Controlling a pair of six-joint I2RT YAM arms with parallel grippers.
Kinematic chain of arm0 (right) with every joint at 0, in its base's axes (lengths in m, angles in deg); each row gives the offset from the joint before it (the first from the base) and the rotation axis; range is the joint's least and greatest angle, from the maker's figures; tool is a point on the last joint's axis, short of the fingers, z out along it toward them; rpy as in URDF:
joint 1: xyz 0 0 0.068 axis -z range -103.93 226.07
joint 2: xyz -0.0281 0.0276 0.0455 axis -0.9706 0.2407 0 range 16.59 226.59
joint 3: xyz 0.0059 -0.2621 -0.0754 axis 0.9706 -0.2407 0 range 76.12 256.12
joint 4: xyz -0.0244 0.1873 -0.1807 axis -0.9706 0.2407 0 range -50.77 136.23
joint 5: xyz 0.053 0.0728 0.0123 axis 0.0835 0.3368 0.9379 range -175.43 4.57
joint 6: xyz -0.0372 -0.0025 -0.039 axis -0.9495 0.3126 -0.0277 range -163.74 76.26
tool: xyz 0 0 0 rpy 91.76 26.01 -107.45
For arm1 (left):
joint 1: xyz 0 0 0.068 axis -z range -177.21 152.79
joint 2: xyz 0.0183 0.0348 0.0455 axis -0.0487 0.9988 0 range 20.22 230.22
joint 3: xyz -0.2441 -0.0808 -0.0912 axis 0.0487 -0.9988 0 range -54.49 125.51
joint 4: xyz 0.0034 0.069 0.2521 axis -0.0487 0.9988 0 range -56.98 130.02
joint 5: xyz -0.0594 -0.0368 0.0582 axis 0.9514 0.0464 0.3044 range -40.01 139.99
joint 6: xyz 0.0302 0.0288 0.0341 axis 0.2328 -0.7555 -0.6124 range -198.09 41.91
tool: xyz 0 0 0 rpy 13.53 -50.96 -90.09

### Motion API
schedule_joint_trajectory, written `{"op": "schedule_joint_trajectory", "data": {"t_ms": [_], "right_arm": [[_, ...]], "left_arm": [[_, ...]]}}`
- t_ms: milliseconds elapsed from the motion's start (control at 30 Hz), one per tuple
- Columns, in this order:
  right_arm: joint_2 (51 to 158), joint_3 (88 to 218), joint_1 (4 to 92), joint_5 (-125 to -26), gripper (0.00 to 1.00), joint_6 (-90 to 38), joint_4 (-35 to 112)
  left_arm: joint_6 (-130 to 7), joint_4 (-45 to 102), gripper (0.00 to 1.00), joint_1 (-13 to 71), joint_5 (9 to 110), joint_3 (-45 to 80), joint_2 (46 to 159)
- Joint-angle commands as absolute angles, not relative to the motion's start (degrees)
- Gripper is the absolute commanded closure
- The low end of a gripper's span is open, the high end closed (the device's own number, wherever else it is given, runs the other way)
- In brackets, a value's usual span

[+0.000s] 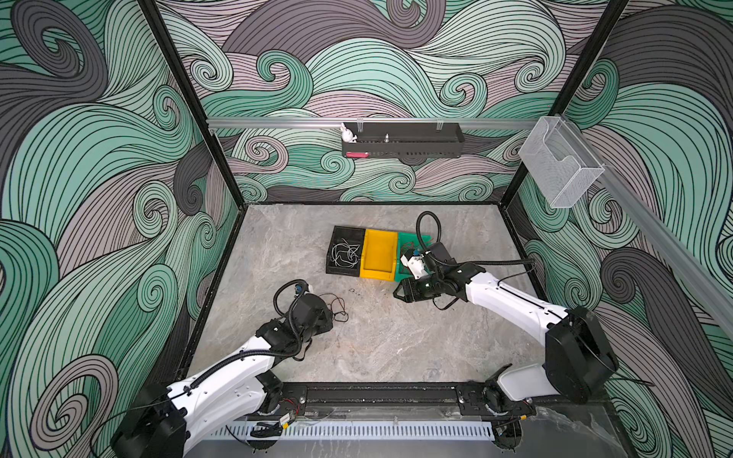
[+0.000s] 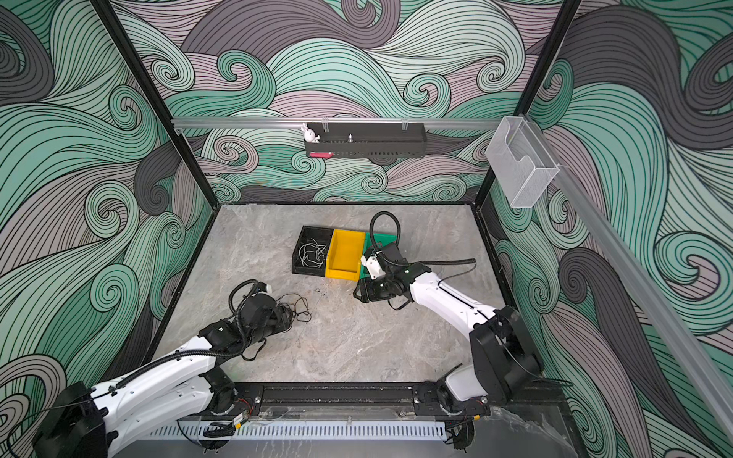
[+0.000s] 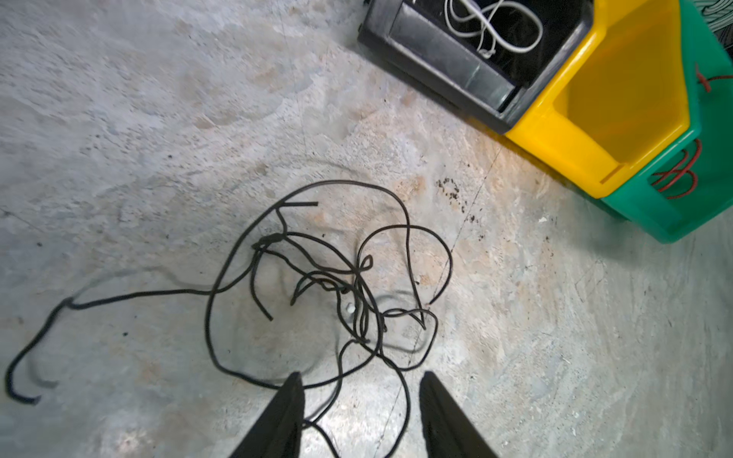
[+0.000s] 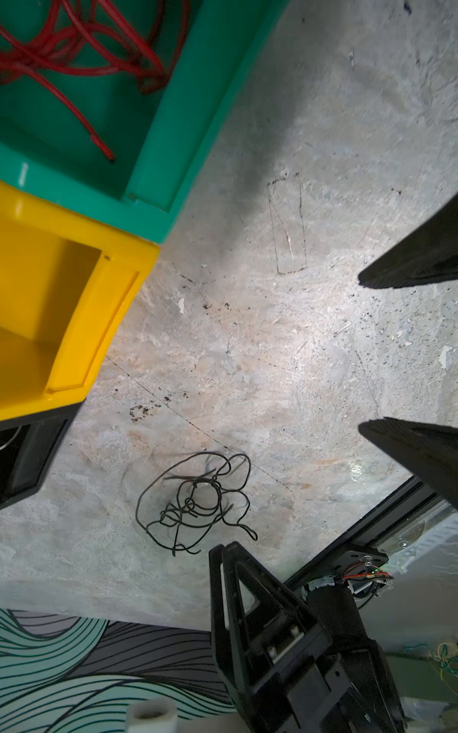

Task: Untangle the cables
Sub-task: 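Move the right gripper back toward the black wire tangle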

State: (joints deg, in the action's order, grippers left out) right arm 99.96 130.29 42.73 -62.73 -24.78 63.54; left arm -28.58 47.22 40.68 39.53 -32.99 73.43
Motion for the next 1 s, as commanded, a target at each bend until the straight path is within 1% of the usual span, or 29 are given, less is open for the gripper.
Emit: {"op": "schedule_joint_trajectory", "data": {"t_ms": [0, 100, 133, 267, 300, 400, 467, 567, 767, 967], "right_arm": [[100.64, 129.87, 41.2, -61.22, 0.46, -23.63, 60.55], [101.2, 129.62, 40.08, -61.39, 0.46, -23.11, 60.15], [101.54, 129.49, 39.7, -61.3, 0.46, -22.79, 58.65], [103.75, 129.73, 37.54, -60.88, 0.46, -20.93, 55.62], [104.45, 129.78, 36.98, -60.81, 0.46, -20.21, 54.57], [107.22, 130.26, 34.92, -60.6, 0.47, -17.89, 50.79], [110.04, 131.55, 33.18, -60.69, 0.47, -16.46, 48.49], [114.34, 134.64, 30.49, -61.05, 0.47, -15.45, 46.51], [122.01, 140.29, 26.76, -60.93, 0.46, -13.88, 42.85], [128.43, 144.65, 25.71, -62.29, 0.45, -11.94, 41.67]], "left_arm": [[-29.66, 44.86, 0.53, 40.32, 41.41, -31.37, 76.83], [-30.27, 44.95, 0.56, 40.29, 43.23, -29.96, 80.57], [-30.29, 44.65, 0.58, 40.29, 43.84, -29.67, 81.68], [-30.04, 43.22, 0.74, 40.29, 45.2, -30.2, 83.86], [-30.0, 43.18, 0.76, 40.27, 45.09, -30.39, 83.57], [-30.41, 43.42, 0.87, 40.29, 44.51, -30.83, 81.86], [-31.04, 44.51, 0.93, 40.32, 44.2, -30.89, 80.81], [-31.12, 46.05, 0.99, 40.32, 44.19, -31.55, 79.23], [-29.38, 46.11, 1.0, 40.28, 43.72, -34.41, 75.02], [-29.12, 46.73, 1.0, 40.23, 43.15, -35.77, 72.18]]}}
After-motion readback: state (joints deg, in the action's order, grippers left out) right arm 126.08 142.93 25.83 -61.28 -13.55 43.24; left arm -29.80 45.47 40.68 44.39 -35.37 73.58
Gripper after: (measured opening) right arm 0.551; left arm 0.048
